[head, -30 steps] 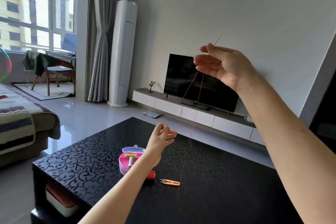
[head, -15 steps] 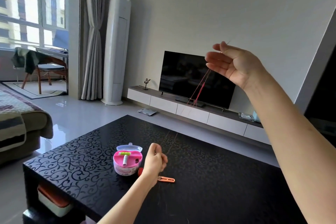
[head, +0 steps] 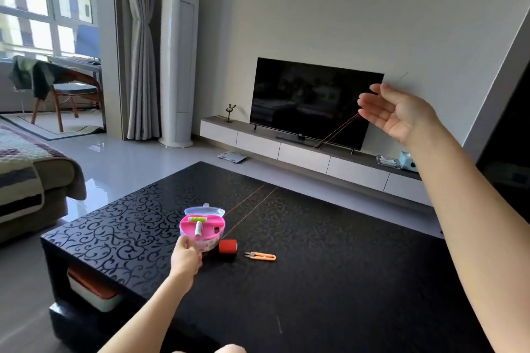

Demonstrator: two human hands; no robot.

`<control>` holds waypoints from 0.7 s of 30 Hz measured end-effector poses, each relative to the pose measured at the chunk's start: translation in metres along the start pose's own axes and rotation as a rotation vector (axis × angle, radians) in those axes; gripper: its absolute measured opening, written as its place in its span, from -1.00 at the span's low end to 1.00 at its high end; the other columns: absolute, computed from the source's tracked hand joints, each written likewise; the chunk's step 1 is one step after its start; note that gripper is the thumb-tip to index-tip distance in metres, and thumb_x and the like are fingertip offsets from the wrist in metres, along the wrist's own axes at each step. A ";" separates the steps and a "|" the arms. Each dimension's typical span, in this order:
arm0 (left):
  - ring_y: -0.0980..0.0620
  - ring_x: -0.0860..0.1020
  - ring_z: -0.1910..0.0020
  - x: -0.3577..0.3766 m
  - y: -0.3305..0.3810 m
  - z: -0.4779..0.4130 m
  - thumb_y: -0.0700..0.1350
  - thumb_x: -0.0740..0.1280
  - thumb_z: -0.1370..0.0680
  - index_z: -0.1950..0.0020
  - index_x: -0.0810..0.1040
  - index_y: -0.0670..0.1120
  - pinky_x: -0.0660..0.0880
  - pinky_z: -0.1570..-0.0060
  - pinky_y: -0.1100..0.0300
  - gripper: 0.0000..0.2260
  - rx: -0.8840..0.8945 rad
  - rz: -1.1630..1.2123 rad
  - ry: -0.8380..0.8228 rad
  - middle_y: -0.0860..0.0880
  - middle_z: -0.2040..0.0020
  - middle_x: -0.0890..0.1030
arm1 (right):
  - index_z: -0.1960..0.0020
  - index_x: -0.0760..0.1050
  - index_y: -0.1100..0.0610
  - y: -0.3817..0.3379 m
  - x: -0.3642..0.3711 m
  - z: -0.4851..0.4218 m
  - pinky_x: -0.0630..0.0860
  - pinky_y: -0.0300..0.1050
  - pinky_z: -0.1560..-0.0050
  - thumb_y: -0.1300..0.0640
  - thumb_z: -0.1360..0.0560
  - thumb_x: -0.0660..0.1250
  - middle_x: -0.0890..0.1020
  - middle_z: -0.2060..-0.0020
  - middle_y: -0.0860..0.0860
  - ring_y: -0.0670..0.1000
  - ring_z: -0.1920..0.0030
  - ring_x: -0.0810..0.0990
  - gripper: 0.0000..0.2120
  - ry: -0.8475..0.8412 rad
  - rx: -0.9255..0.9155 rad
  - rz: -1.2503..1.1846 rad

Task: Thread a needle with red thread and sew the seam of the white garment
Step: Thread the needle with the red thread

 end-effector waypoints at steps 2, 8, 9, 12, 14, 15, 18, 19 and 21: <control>0.02 0.26 0.48 -0.014 -0.009 -0.007 -0.42 0.01 -0.52 0.11 0.34 -0.14 0.13 0.59 0.33 -0.77 -0.023 -0.037 0.038 -0.12 0.34 0.36 | 0.08 0.52 0.16 0.019 -0.017 -0.005 0.65 -0.13 0.13 0.11 -0.61 0.22 0.70 0.34 0.03 -0.03 0.23 0.70 -0.82 0.067 0.031 -0.007; -0.01 0.33 0.45 -0.065 -0.038 -0.018 -0.38 0.06 -0.53 0.09 0.37 -0.12 0.24 0.54 0.28 -0.81 -0.064 -0.118 0.182 -0.17 0.27 0.41 | 0.07 0.51 0.12 0.139 -0.080 -0.004 0.54 -0.25 0.47 0.06 -0.63 0.19 0.64 0.51 -0.04 -0.11 0.49 0.62 -0.80 0.324 0.235 0.247; -0.03 0.36 0.43 -0.073 -0.042 -0.020 -0.37 0.07 -0.53 0.08 0.38 -0.12 0.26 0.51 0.26 -0.82 -0.073 -0.125 0.204 -0.18 0.25 0.44 | 0.05 0.51 0.12 0.163 -0.093 0.000 0.48 -0.31 0.55 0.07 -0.63 0.19 0.62 0.54 -0.03 -0.12 0.55 0.59 -0.81 0.360 0.274 0.300; -0.08 0.45 0.28 -0.093 -0.054 -0.023 -0.32 0.10 -0.54 0.10 0.38 -0.10 0.30 0.38 0.17 -0.85 -0.106 -0.148 0.248 -0.20 0.19 0.48 | 0.00 0.52 0.12 0.231 -0.130 0.025 0.41 -0.37 0.63 0.06 -0.62 0.19 0.63 0.42 0.04 -0.14 0.60 0.55 -0.82 0.459 0.424 0.374; -0.08 0.43 0.26 -0.105 -0.063 -0.023 -0.31 0.09 -0.56 0.09 0.38 -0.09 0.29 0.39 0.17 -0.85 -0.125 -0.156 0.255 -0.18 0.20 0.46 | 0.01 0.55 0.15 0.269 -0.151 0.043 0.45 -0.34 0.59 0.06 -0.61 0.23 0.64 0.43 0.08 -0.11 0.55 0.59 -0.82 0.527 0.525 0.336; -0.07 0.41 0.28 -0.111 -0.066 -0.024 -0.32 0.09 -0.56 0.07 0.38 -0.11 0.26 0.41 0.19 -0.85 -0.135 -0.167 0.266 -0.17 0.20 0.45 | 0.04 0.55 0.17 0.285 -0.160 0.050 0.46 -0.34 0.59 0.08 -0.61 0.25 0.62 0.51 0.08 -0.10 0.57 0.58 -0.82 0.554 0.561 0.311; -0.04 0.34 0.38 -0.127 -0.069 -0.025 -0.36 0.05 -0.55 0.03 0.37 -0.12 0.23 0.45 0.18 -0.81 -0.157 -0.187 0.296 -0.15 0.22 0.42 | 0.01 0.54 0.21 0.322 -0.178 0.065 0.45 -0.32 0.64 0.12 -0.61 0.25 0.54 0.65 0.07 -0.09 0.63 0.55 -0.83 0.595 0.634 0.279; -0.04 0.32 0.41 -0.130 -0.070 -0.026 -0.37 0.04 -0.54 0.02 0.37 -0.12 0.23 0.46 0.18 -0.80 -0.164 -0.196 0.305 -0.14 0.23 0.41 | -0.02 0.54 0.22 0.333 -0.184 0.066 0.44 -0.31 0.65 0.13 -0.60 0.25 0.54 0.65 0.07 -0.08 0.63 0.55 -0.83 0.602 0.650 0.298; -0.03 0.31 0.44 -0.136 -0.074 -0.030 -0.38 0.04 -0.55 0.02 0.37 -0.12 0.24 0.48 0.18 -0.79 -0.176 -0.202 0.332 -0.12 0.25 0.40 | -0.06 0.55 0.26 0.357 -0.194 0.066 0.43 -0.30 0.66 0.15 -0.59 0.26 0.53 0.66 0.08 -0.07 0.64 0.55 -0.81 0.595 0.673 0.351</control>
Point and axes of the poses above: each hand's wrist, its own z-axis away from the middle knuckle, its own x-axis out of the palm, y = z × x, the point moved 7 cm from there along -z, towards the middle knuckle
